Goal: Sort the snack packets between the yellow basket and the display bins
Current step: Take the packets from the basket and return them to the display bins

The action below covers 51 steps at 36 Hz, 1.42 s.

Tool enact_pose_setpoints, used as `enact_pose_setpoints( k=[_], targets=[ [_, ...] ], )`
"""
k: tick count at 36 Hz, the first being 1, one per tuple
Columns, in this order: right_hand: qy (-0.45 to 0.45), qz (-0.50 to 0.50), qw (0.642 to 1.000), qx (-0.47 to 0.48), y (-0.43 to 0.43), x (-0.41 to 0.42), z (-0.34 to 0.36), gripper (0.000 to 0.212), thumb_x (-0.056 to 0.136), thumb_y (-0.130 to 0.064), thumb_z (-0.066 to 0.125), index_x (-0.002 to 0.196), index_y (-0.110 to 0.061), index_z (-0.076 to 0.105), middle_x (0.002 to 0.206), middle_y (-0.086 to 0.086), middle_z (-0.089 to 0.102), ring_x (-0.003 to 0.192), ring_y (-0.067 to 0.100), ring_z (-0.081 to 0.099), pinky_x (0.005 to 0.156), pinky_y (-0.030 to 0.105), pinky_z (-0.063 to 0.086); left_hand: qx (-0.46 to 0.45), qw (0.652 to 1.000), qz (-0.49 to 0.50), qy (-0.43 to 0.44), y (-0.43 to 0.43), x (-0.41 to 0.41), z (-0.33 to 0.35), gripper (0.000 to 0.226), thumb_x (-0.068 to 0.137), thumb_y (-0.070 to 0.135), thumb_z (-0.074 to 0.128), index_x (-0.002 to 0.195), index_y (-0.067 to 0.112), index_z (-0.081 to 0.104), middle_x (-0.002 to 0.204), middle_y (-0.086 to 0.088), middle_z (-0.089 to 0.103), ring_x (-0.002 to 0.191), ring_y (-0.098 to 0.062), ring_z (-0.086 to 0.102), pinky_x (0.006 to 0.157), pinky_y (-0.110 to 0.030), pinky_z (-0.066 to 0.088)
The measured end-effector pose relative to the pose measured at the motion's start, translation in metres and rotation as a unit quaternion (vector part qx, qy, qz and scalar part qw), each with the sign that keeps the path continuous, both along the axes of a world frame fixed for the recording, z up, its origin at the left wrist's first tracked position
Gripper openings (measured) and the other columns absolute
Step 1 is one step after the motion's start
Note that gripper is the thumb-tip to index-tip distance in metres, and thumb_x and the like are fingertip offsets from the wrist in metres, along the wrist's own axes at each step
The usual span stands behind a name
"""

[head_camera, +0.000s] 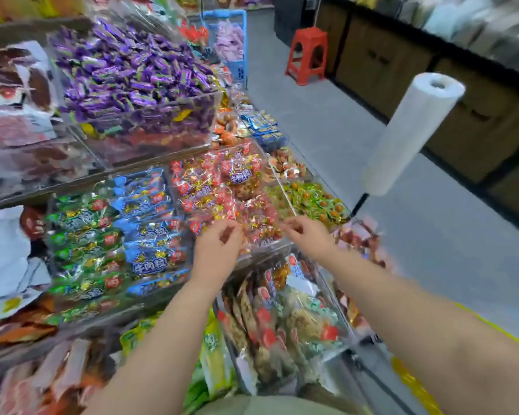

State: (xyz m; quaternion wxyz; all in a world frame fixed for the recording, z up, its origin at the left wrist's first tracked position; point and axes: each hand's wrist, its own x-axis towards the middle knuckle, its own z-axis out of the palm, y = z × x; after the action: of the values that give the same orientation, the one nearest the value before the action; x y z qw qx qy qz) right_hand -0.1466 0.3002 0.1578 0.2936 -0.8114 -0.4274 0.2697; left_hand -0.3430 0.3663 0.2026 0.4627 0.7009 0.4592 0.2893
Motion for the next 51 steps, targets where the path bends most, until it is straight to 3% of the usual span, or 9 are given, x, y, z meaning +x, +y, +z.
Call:
enact_pose_setpoints(
  k=[4,10,12,16,25,28,39,44,51],
  targets=[
    [0.086,-0.146,0.984,-0.047,-0.095,-0.022,-0.046,0.017,0.093,-0.022,0.055,0.105,-0.015,0.064,0.092,0.005,0.063,0.079,0.027,0.060,0.055,0.014,0.040,-0.171,0.979,-0.106,0.027,-0.044,0.010,-0.028,0.020,0.097,0.014,0.052,0.079,0.019,0.060,0.071,-0.001,0.063,0.051,-0.006,0.056,0.043,-0.012,0.040],
    [0.180,-0.305,0.926,-0.130,-0.254,-0.081,-0.106,0.019,0.092,-0.008,0.052,0.107,-0.004,0.063,0.081,0.001,0.055,0.067,0.011,0.048,0.050,0.015,0.033,-0.369,0.883,-0.202,0.209,-0.112,0.006,-0.117,0.025,0.100,0.014,0.044,0.076,0.012,0.050,0.065,-0.007,0.050,0.040,-0.011,0.048,0.045,-0.019,0.035],
    [0.203,-0.362,0.894,-0.171,-0.305,-0.105,-0.119,0.013,0.093,-0.012,0.051,0.084,-0.015,0.061,0.077,0.002,0.054,0.065,0.011,0.046,0.050,0.018,0.031,-0.430,0.838,-0.214,0.258,-0.136,-0.004,-0.141,0.029,0.102,0.020,0.035,0.075,0.016,0.044,0.064,-0.004,0.042,0.045,-0.014,0.040,0.038,-0.015,0.028],
    [0.264,-0.455,0.828,-0.196,-0.396,-0.159,-0.138,0.034,0.089,-0.001,0.045,0.062,-0.019,0.039,0.069,0.009,0.041,0.059,0.016,0.035,0.052,0.027,0.025,-0.495,0.757,-0.223,0.364,-0.167,-0.032,-0.175,0.024,0.099,0.024,0.038,0.082,0.013,0.052,0.081,-0.007,0.055,0.070,-0.019,0.050,0.062,-0.025,0.038],
    [0.425,-0.664,0.603,-0.118,-0.530,-0.214,-0.150,0.020,0.094,-0.011,0.047,0.076,-0.017,0.052,0.073,0.002,0.052,0.061,0.013,0.050,0.056,0.025,0.041,-0.424,0.758,-0.220,0.444,-0.214,-0.027,-0.206,0.022,0.100,0.023,0.042,0.095,0.006,0.054,0.079,-0.013,0.055,0.062,-0.023,0.051,0.055,-0.027,0.042],
    [0.427,-0.702,0.563,-0.088,-0.570,-0.195,-0.144,0.014,0.091,-0.013,0.050,0.078,-0.013,0.054,0.073,0.001,0.056,0.065,0.012,0.054,0.061,0.026,0.042,-0.402,0.769,-0.222,0.444,-0.239,-0.003,-0.206,0.023,0.099,0.023,0.045,0.110,0.006,0.055,0.096,-0.013,0.060,0.090,-0.029,0.059,0.081,-0.033,0.045],
    [0.434,-0.702,0.563,-0.052,-0.653,-0.120,-0.148,0.008,0.094,-0.019,0.047,0.095,-0.012,0.052,0.084,0.002,0.056,0.071,0.011,0.054,0.064,0.026,0.043,-0.426,0.785,-0.250,0.375,-0.354,0.084,-0.203,0.020,0.100,0.023,0.042,0.113,0.010,0.049,0.096,-0.012,0.058,0.086,-0.026,0.056,0.089,-0.034,0.039],
    [0.469,-0.693,0.543,-0.066,-0.644,-0.111,-0.157,0.014,0.094,-0.018,0.048,0.082,-0.012,0.053,0.079,0.002,0.056,0.068,0.011,0.054,0.061,0.024,0.043,-0.405,0.781,-0.257,0.399,-0.373,0.109,-0.194,0.015,0.098,0.020,0.045,0.106,0.010,0.051,0.086,-0.009,0.058,0.076,-0.022,0.056,0.065,-0.028,0.044],
    [0.465,-0.699,0.543,0.004,-0.610,-0.029,-0.155,0.009,0.091,-0.014,0.046,0.084,-0.017,0.052,0.075,0.001,0.052,0.065,0.011,0.052,0.061,0.023,0.043,-0.364,0.782,-0.271,0.427,-0.356,0.172,-0.204,0.016,0.097,0.017,0.045,0.108,0.008,0.053,0.089,-0.012,0.061,0.068,-0.022,0.052,0.061,-0.027,0.037]
  ],
)
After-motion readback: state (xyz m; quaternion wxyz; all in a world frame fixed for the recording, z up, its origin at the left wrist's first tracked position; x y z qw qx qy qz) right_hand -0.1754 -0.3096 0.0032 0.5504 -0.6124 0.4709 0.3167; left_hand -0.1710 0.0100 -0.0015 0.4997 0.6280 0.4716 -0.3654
